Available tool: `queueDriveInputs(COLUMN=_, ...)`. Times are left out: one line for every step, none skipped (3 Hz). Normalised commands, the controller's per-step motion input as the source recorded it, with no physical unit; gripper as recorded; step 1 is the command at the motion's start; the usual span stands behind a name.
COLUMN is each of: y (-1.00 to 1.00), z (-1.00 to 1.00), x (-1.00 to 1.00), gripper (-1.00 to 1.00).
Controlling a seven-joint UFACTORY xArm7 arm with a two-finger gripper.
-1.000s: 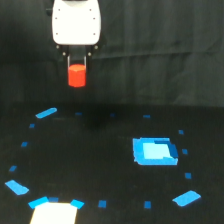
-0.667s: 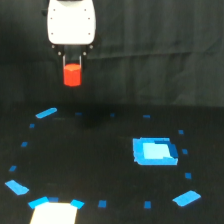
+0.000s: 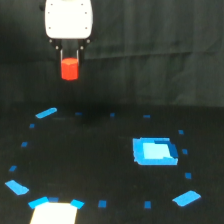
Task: Pick up the red object from the table
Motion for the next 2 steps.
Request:
queueDriveInputs(y=-0.10, z=0.45, x=0.30, gripper=-0.95)
queueDriveInputs(y=0.25, z=-0.40, x=-0.37, gripper=-1.00)
